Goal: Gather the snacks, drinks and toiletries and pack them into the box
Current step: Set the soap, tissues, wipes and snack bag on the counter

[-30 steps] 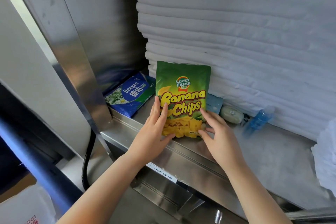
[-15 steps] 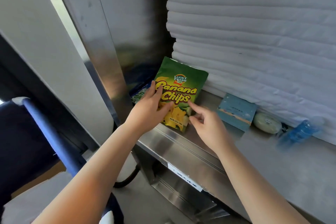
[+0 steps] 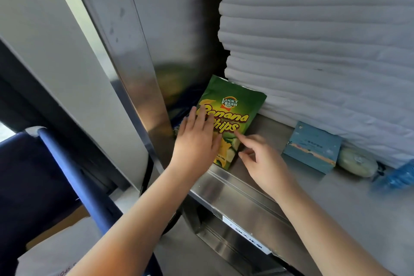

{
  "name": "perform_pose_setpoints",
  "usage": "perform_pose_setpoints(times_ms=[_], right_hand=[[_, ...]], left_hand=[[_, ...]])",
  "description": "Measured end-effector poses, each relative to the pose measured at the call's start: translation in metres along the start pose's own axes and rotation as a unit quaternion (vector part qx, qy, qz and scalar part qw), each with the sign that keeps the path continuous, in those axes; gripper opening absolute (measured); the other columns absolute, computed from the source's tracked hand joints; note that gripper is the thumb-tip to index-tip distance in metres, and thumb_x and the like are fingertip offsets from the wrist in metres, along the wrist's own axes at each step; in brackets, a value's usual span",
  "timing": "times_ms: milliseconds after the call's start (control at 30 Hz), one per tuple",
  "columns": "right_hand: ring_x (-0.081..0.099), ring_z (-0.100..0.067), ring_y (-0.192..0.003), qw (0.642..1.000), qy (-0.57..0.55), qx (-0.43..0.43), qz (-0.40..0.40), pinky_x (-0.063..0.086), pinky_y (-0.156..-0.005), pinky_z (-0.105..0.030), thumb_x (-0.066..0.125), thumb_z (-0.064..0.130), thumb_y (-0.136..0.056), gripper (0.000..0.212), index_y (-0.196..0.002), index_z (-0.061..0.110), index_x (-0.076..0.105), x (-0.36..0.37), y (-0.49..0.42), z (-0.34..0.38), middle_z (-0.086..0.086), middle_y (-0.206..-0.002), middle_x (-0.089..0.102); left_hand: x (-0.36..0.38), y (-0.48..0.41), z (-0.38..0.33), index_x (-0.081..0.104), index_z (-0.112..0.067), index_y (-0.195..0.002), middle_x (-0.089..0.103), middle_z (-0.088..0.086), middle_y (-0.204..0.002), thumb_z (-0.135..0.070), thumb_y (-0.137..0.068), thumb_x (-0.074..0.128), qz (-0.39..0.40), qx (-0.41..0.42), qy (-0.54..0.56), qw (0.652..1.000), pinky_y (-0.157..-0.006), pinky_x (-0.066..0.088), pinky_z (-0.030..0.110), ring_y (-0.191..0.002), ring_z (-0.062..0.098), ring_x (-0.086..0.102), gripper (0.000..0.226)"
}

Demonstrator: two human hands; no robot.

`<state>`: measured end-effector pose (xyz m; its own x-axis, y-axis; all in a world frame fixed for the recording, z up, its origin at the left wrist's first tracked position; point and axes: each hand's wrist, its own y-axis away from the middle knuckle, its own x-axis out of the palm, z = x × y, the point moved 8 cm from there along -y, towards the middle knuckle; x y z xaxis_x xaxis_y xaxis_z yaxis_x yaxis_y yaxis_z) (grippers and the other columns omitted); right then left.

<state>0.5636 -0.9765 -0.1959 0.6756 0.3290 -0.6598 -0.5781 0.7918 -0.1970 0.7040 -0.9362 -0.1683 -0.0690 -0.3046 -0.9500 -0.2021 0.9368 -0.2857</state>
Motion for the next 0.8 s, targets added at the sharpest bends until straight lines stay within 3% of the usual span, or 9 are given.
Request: perform_pose_setpoints(times_ms=[67,200,300,333,433,533,667,800], right_hand=[[0.055,0.001,-0.088,1.000,0.016,-0.012,0.003,0.036,-0.075,-0.001,0.057,0.012,-0.093,0.050,-0.139,0.028,0.046,0.001,-0.003,0.002,0.010,-0.117,0.053],[0.053,0.000,-0.095,0.998,0.038,-0.033,0.024,0.035,-0.073,0.001,0.053,0.013,-0.095,0.048,-0.139,0.030,0.046,0.004,-0.007,0.005,0.013,-0.119,0.052],[0.054,-0.002,-0.095,0.995,0.083,-0.052,0.014,0.036,-0.071,-0.004,0.054,0.017,-0.094,0.045,-0.136,0.031,0.049,-0.008,-0.008,0.006,0.014,-0.118,0.052],[0.054,-0.007,-0.100,0.992,0.110,-0.069,-0.011,0.036,-0.077,-0.007,0.056,0.016,-0.092,0.044,-0.135,0.028,0.051,-0.017,-0.010,0.008,0.010,-0.119,0.053],[0.046,-0.021,-0.123,0.976,0.188,-0.108,-0.029,0.043,-0.096,-0.032,0.061,0.018,-0.089,0.049,-0.136,0.021,0.050,-0.030,-0.024,0.013,0.000,-0.136,0.049],[0.029,-0.023,-0.139,0.967,0.235,-0.082,0.056,0.033,-0.110,-0.040,0.056,0.027,-0.093,0.054,-0.144,0.024,0.038,-0.011,-0.038,0.001,-0.004,-0.152,0.031],[0.010,-0.019,-0.146,0.960,0.252,-0.047,0.107,0.013,-0.115,-0.032,0.041,0.036,-0.099,0.052,-0.148,0.026,0.028,0.009,-0.046,-0.019,-0.003,-0.158,0.015],[0.000,-0.019,-0.146,0.958,0.250,-0.040,0.135,0.007,-0.115,-0.031,0.029,0.040,-0.101,0.052,-0.150,0.029,0.018,0.022,-0.059,-0.024,-0.002,-0.159,0.005]], left_hand=[[0.002,0.016,-0.012,0.031,-0.010,-0.144,0.021,0.010,-0.154,-0.046,-0.095,0.036,-0.010,0.008,0.019,1.000,-0.114,0.013,0.040,-0.143,0.025,0.014,0.061],[0.019,0.029,-0.012,0.009,-0.013,-0.150,0.004,0.005,-0.158,-0.063,-0.089,0.029,0.034,0.001,-0.034,0.999,-0.115,0.003,0.040,-0.145,0.021,-0.003,0.081],[0.019,0.030,-0.010,0.009,-0.014,-0.150,0.005,0.005,-0.158,-0.058,-0.090,0.034,0.034,0.012,-0.034,0.999,-0.115,0.000,0.040,-0.144,0.020,-0.003,0.079],[0.019,0.029,-0.011,0.010,-0.014,-0.150,0.006,0.005,-0.158,-0.055,-0.089,0.037,0.036,0.017,-0.030,0.999,-0.115,-0.001,0.040,-0.144,0.021,-0.002,0.078],[0.023,0.027,-0.014,0.013,-0.015,-0.149,0.010,0.005,-0.157,-0.051,-0.087,0.041,0.060,0.065,-0.026,0.996,-0.113,-0.009,0.038,-0.144,0.020,-0.002,0.077],[0.025,0.023,-0.013,0.017,-0.015,-0.149,0.015,0.005,-0.156,-0.049,-0.084,0.042,0.056,0.089,-0.040,0.994,-0.113,-0.010,0.037,-0.144,0.020,0.002,0.077],[0.023,0.016,0.001,0.023,-0.014,-0.147,0.021,0.005,-0.155,-0.047,-0.084,0.042,0.031,0.068,-0.040,0.996,-0.115,-0.003,0.037,-0.144,0.020,0.009,0.074],[0.024,0.013,0.008,0.024,-0.014,-0.147,0.022,0.006,-0.155,-0.048,-0.086,0.043,0.012,0.047,-0.035,0.998,-0.115,-0.003,0.035,-0.144,0.020,0.011,0.072]])
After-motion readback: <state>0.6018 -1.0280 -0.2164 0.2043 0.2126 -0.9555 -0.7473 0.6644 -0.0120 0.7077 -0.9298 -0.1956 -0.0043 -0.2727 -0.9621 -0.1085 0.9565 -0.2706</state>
